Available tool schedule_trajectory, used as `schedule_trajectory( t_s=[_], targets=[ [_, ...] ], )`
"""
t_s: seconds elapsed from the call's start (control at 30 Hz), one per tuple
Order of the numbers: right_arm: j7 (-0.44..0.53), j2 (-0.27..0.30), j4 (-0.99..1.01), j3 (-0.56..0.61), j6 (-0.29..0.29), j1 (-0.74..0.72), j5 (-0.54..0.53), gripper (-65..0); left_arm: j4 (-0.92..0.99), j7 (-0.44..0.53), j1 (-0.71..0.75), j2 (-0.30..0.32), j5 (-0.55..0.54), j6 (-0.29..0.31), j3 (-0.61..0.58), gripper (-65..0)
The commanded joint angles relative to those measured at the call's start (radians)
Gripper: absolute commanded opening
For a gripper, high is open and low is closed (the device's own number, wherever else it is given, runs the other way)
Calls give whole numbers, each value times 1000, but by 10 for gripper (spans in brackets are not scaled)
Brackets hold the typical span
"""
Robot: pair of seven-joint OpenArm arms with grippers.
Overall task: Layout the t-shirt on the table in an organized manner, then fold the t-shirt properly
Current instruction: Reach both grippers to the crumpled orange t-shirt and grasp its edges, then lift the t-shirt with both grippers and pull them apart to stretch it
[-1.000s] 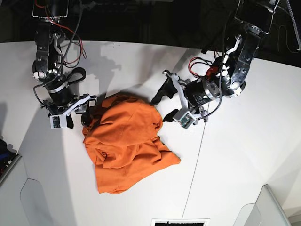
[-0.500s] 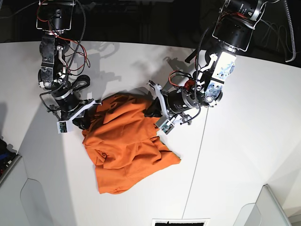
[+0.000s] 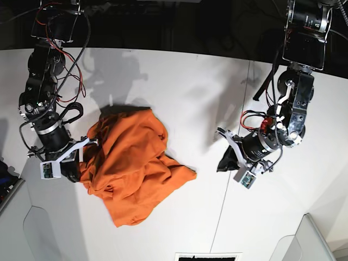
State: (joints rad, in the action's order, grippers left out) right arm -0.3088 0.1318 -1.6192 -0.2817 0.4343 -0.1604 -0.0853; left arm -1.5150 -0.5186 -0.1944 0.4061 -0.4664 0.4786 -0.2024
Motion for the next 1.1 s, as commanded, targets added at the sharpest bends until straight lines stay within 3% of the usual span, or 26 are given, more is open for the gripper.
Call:
schedule_trajectory(
  t_s=[0.0, 0.23, 0.33, 0.4, 0.5, 0.7, 0.87, 0.93, 1.0, 1.07],
  targets=[
    [17, 6, -53, -16, 17, -21, -35, -650, -38, 13, -21, 25, -26, 21, 8, -650],
    [-168, 6, -264, -132, 19, -22, -248, -650, -68, -2, -18, 87, -103, 31, 7, -650],
    [-204, 6, -327, -153, 82, -22, -373, -650, -68, -2, -16, 87, -114, 31, 7, -650],
    [-204, 5, -359, -148, 117, -23, -439, -650, -68, -2, -16, 87, -129, 31, 7, -596],
    [-204, -7, -399, -138, 120, -43, -482, -650, -66, -3, -16, 76, -128, 32, 7, -547],
    [-204, -43, -412, -37, 120, -127, -457, -650, -44, -5, -15, 74, -128, 31, 7, -545],
    [-181, -64, -241, 151, 93, -201, -250, -640, -26, -4, -16, 74, -128, 31, 7, -542],
    [-124, -66, -106, 213, 35, -246, -154, -529, -26, -4, -16, 73, -128, 31, 7, -524],
    [-66, -66, 37, 248, -33, -293, -82, -375, -26, -4, -16, 74, -128, 31, 7, -493],
    [-78, -65, 151, 252, -78, -336, -63, -257, -26, -5, -16, 74, -128, 31, 7, -453]
  ],
)
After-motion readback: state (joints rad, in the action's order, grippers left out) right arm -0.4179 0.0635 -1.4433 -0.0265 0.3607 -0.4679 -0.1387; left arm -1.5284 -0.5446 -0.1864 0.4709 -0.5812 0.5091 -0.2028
